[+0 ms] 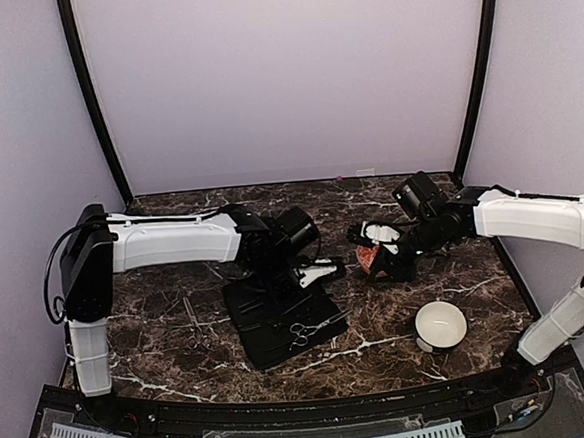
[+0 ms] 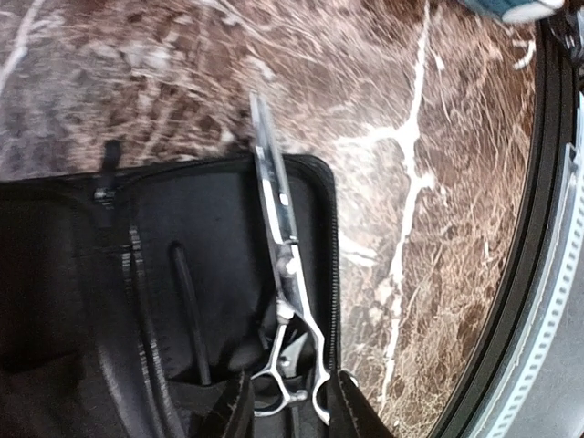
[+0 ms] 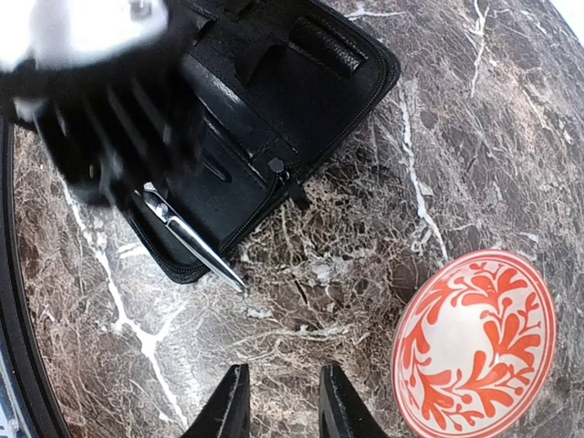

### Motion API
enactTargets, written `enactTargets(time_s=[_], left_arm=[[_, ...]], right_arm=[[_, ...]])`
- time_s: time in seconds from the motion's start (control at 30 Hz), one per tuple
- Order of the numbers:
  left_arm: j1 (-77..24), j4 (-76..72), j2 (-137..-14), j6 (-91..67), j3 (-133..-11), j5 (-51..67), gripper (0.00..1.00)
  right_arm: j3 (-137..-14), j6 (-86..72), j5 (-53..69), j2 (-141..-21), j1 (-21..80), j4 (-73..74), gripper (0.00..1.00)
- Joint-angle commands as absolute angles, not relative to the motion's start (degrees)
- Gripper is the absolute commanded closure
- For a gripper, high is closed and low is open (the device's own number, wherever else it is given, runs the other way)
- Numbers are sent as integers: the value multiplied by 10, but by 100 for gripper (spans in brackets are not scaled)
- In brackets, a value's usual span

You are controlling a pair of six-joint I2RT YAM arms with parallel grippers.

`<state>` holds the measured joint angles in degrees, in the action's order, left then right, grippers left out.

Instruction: Sort the hair-cutting tools

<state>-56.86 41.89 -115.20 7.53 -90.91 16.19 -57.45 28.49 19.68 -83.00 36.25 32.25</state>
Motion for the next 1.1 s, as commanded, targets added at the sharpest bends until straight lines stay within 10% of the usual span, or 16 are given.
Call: enactTargets(time_s=[0.0, 1.07], left_arm=[[-579, 482, -1166, 118, -933, 192, 72], [-606, 506, -1227, 121, -941, 146, 78]], right_arm=[[-566, 278, 212, -817, 356, 299, 75], [-561, 274, 221, -817, 355, 296, 75]])
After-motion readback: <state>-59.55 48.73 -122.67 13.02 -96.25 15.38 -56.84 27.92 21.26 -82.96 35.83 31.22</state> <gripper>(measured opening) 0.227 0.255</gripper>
